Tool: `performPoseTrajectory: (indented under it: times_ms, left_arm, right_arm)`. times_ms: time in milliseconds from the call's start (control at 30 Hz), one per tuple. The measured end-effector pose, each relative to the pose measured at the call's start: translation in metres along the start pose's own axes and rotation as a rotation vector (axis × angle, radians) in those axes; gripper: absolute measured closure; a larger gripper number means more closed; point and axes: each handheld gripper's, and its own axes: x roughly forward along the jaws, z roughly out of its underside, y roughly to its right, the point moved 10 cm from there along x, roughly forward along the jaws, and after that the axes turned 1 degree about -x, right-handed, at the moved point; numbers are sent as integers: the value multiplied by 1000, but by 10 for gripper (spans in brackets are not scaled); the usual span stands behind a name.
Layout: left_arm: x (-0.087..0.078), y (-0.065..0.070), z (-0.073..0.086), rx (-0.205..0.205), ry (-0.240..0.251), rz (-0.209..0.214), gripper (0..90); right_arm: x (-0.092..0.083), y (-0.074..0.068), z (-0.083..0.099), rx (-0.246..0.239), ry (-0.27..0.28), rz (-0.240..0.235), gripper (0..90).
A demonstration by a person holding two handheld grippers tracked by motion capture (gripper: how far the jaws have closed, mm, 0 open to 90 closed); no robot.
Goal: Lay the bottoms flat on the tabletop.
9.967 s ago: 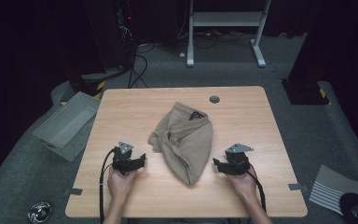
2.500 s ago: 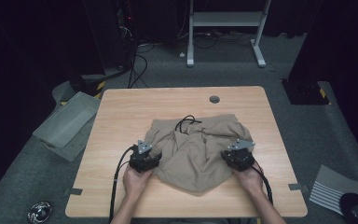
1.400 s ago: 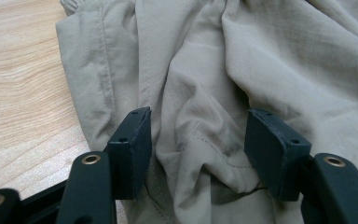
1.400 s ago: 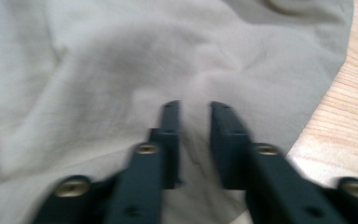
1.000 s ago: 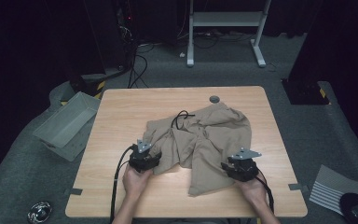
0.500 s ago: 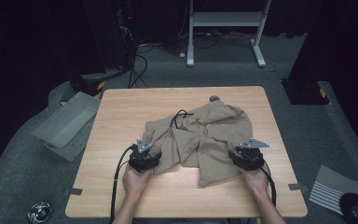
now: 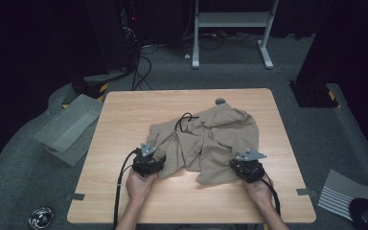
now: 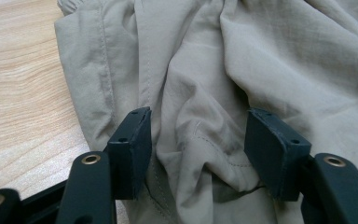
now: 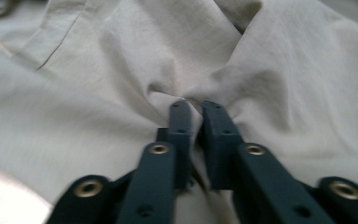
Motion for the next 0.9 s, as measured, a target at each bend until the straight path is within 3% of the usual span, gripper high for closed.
performPoseTrajectory:
  times_ms: [133,200,267,333,400,533,633,733,800,900]
  left_arm:
    - [0,-1,0,-8,-1,-7,415]
    - [0,-2,0,-14,1,-14,417]
    - [0,-3,0,-19,2,-17,417]
    - [0,-3,0,-20,2,-18,417]
    - [0,-3,0,-20,1,-18,417]
    - [0,-3,0,-19,1,-18,417]
    - [0,-3,0,-20,1,-18,417]
    - [0,-3,0,-19,1,-18,416]
    - [0,-3,0,-18,1,-19,417]
    - [0,-3,0,-18,1,-19,416]
  right_arm:
    - [17,21,-14,-3,-16,50,864]
    - [24,32,-20,22,-16,64,837]
    - [27,38,-23,75,-16,51,721]
    - [25,41,-24,108,-14,69,608]
    - [14,32,-24,109,21,57,568]
    - [-16,8,-25,54,83,40,541]
    - [-28,-13,-20,9,83,6,540]
    - [-23,-27,-10,0,49,-26,544]
    - [-8,-26,0,10,-18,-34,563]
    - [3,-17,-3,24,-3,-29,665]
